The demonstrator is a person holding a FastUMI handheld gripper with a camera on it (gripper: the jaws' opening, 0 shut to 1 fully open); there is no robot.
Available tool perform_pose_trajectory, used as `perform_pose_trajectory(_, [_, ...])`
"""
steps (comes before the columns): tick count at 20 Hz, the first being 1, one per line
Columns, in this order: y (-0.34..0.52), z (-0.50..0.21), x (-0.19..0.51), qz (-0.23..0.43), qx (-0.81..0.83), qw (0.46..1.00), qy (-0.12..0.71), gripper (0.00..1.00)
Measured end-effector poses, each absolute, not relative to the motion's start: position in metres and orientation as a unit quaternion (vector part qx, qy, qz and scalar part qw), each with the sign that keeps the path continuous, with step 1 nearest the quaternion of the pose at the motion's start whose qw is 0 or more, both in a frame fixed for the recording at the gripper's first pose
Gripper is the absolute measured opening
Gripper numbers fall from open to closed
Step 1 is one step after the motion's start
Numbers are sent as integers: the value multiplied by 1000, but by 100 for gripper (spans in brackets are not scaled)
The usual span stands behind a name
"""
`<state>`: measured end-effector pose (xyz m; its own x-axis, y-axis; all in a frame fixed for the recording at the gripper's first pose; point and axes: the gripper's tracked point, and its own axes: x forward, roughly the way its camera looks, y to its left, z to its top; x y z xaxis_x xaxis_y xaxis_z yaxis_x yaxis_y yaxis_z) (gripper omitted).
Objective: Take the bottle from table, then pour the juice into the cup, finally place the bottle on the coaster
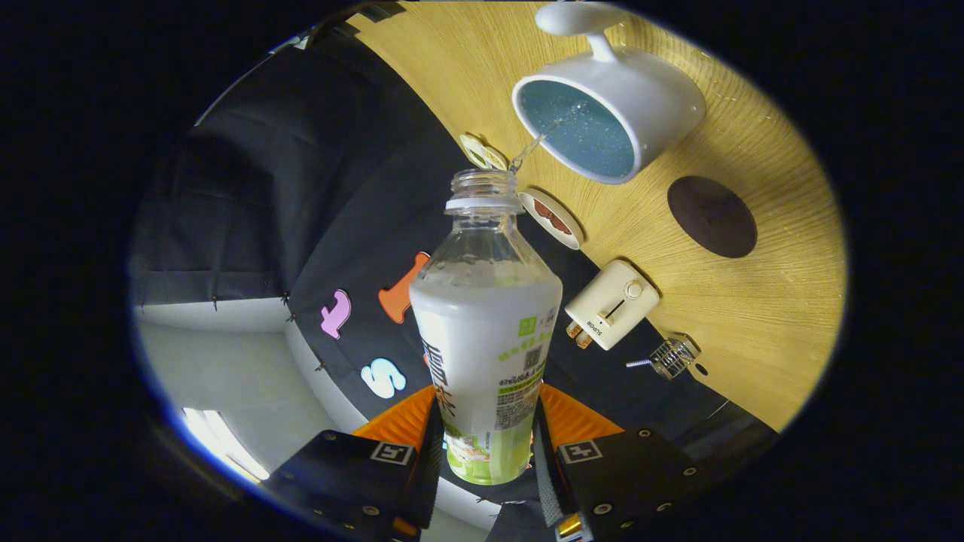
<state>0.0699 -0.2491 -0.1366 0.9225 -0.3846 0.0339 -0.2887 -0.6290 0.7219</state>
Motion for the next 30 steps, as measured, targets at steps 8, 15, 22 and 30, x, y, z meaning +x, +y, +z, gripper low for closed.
perform_pose_trajectory(8, [-251,-145,67,-66,899,391,-185,55])
perform_pose_trajectory(15, [-230,-184,78,-108,841,515,-125,55])
perform_pose_trajectory(22, [-223,-198,84,-149,656,738,-43,55])
perform_pose_trajectory(30, [-223,-191,105,-139,362,922,20,55])
